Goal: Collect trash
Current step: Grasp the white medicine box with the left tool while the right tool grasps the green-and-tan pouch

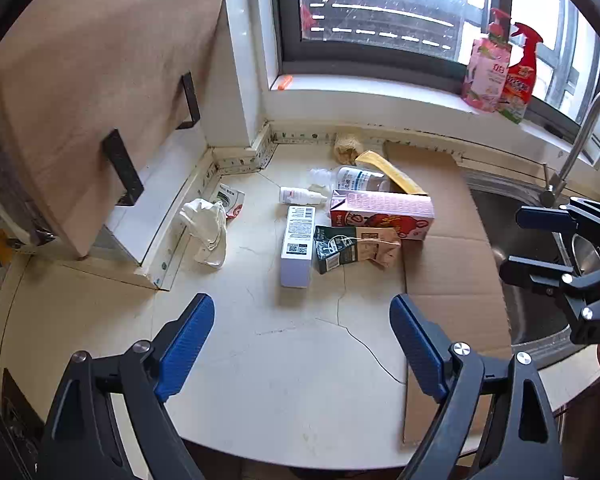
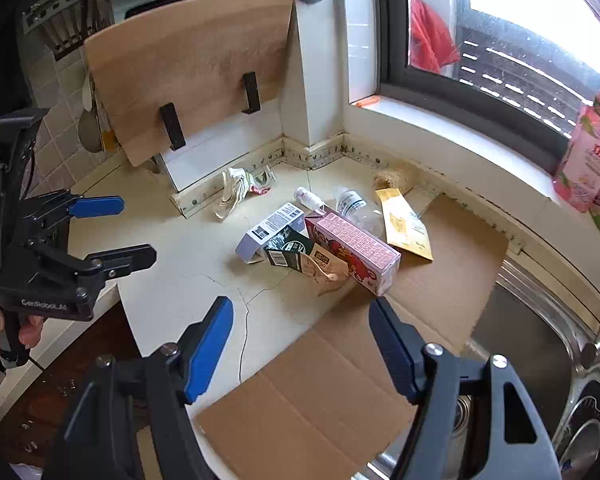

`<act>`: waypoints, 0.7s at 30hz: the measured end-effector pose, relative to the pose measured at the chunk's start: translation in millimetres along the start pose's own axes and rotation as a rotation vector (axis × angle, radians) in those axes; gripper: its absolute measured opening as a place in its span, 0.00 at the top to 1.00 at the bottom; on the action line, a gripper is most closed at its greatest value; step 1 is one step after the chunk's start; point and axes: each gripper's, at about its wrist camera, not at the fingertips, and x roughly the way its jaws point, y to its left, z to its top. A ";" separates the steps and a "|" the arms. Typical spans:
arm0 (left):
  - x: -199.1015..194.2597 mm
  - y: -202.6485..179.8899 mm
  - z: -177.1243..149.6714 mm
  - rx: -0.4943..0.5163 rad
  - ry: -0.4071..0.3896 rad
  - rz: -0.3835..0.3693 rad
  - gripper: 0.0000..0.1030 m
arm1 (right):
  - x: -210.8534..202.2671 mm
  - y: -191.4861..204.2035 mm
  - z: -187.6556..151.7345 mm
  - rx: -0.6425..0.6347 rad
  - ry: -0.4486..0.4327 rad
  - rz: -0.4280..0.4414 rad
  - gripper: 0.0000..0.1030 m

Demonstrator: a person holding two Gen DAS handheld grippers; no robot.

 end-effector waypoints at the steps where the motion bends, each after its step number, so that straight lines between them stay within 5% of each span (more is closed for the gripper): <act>1: 13.3 0.4 4.2 -0.005 0.016 0.000 0.21 | 15.1 -4.3 3.2 -0.009 0.013 0.011 0.34; 11: 109.2 3.2 32.9 0.001 0.156 -0.020 0.43 | 121.9 -15.1 20.4 -0.116 0.112 0.040 0.36; 21: 141.8 14.0 39.0 -0.008 0.234 -0.063 0.45 | 173.2 -6.4 25.8 -0.205 0.162 0.020 0.36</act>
